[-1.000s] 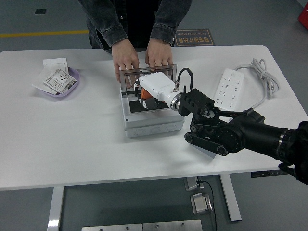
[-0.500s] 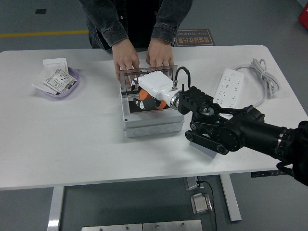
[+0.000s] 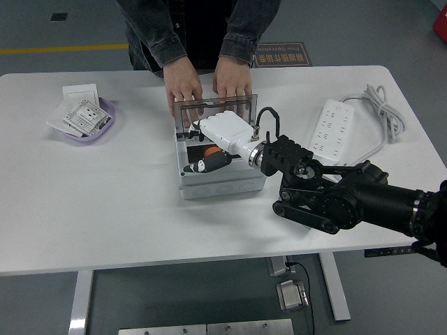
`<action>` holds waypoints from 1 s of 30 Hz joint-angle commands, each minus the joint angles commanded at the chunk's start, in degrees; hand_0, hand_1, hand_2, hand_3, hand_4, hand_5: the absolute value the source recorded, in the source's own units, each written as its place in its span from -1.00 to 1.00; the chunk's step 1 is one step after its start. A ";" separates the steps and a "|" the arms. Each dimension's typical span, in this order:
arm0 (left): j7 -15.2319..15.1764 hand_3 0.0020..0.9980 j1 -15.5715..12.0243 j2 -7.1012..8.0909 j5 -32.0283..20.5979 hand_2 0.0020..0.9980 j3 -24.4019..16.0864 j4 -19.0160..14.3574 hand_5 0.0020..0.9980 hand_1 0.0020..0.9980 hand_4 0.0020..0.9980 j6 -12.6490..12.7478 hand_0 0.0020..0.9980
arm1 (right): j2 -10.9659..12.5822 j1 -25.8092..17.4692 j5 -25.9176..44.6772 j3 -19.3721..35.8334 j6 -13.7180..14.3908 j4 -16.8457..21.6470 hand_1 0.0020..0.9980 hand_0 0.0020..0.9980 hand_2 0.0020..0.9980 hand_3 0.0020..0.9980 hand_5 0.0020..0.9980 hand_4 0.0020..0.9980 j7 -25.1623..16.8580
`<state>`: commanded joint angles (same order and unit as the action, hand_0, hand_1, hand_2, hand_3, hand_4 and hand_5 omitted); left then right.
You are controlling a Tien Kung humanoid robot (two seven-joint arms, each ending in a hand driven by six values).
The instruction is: Pick up the cylinder from the cube,place it in the box,flap close box
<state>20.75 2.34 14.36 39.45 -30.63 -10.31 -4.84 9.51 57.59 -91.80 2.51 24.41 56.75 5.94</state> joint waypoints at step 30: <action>0.73 0.12 0.19 -0.19 0.23 0.14 0.18 0.00 -0.93 0.36 -0.09 -0.28 0.31 | 1.08 7.77 15.06 8.78 -0.14 -3.72 -0.07 0.08 0.15 0.41 0.47 1.00 0.67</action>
<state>21.48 2.52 14.17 39.68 -30.45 -10.31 -5.11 10.58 65.36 -76.74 11.28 24.28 53.03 6.61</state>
